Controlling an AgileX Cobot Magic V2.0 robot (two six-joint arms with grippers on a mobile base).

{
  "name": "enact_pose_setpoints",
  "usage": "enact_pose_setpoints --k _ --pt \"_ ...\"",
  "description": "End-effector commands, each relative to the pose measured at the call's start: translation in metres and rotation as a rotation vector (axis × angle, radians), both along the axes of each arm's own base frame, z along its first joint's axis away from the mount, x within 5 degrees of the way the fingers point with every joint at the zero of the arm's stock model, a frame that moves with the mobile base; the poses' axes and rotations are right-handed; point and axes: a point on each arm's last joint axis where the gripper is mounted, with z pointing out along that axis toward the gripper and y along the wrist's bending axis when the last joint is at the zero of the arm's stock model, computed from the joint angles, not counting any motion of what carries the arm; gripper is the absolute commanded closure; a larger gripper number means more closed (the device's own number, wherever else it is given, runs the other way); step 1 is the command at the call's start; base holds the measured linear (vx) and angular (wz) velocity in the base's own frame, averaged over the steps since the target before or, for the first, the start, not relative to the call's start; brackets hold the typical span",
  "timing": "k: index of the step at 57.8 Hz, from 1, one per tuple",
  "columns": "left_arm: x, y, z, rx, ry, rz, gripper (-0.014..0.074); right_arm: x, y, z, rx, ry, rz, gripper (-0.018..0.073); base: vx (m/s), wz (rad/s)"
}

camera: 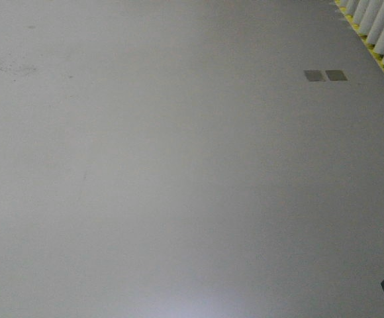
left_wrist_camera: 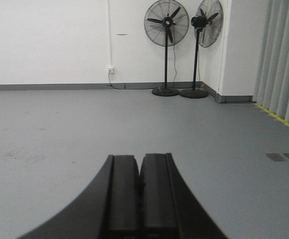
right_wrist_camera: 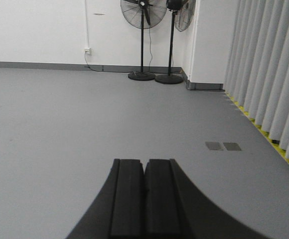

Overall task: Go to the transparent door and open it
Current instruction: 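Drive the base forward across the grey floor, then turn the base toward the white-framed glass sliding door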

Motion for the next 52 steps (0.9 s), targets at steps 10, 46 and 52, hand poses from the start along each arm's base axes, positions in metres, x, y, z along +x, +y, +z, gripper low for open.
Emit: enact_pose_setpoints --k 10,46,52 --pt "-0.0009 -0.0005 0.0047 -0.009 -0.082 -0.009 0.0603 -0.0006 0.0003 0.007 -0.006 -0.096 0.004 0.0568 0.34 0.22" --pt "-0.0009 -0.0005 0.0047 -0.009 -0.082 -0.009 0.0603 -0.0006 0.0003 0.007 -0.006 -0.096 0.004 0.0568 0.38 0.24" --pt "-0.0009 -0.0005 0.0047 -0.009 -0.082 -0.009 0.0603 -0.0006 0.0003 0.007 -0.006 -0.096 0.004 0.0568 0.4 0.28"
